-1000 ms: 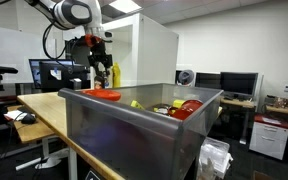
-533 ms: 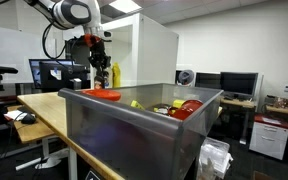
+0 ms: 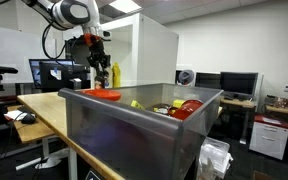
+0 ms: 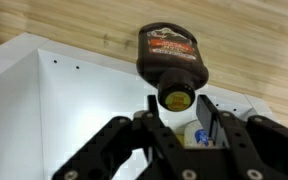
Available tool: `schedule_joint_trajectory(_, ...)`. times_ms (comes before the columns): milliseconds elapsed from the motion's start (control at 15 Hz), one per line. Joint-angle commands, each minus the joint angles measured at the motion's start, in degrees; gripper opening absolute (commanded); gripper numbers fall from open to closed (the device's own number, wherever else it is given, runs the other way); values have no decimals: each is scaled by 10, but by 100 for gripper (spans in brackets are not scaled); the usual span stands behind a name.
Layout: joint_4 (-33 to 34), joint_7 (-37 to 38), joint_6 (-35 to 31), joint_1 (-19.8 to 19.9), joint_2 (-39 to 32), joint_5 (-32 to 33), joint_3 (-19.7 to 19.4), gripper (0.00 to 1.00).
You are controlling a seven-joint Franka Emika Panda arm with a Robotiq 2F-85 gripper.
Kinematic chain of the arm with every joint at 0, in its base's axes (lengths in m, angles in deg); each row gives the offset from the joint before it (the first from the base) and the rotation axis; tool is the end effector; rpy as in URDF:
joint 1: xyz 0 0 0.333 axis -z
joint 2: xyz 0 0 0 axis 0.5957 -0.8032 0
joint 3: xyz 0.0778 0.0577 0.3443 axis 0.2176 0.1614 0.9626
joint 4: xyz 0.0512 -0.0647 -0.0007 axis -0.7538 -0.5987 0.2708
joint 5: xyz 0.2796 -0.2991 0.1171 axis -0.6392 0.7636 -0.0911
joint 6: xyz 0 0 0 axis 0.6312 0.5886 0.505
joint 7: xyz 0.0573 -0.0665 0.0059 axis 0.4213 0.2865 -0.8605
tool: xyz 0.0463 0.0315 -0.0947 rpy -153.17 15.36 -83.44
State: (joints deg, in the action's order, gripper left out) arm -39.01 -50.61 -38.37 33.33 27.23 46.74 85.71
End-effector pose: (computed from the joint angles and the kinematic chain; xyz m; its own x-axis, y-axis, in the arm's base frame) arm 0.5421 0.0056 0.5400 0.9413 0.2190 0.2571 0.2126 -0.9757 0.0525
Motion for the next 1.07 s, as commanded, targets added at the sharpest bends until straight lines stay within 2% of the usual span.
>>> schedule_joint_trajectory(0,2,7,13,10,6,15,10,74)
schedule_joint_trajectory(267,-5,6,30,8,17,14,11,95)
schedule_joint_trajectory(333,-7,6,33,8,19,14,11,97)
schedule_joint_trajectory(533,-10,6,45,8,22,15,13,100)
schedule_joint_trajectory(1000,-8,28,66,11,24,19,15,100)
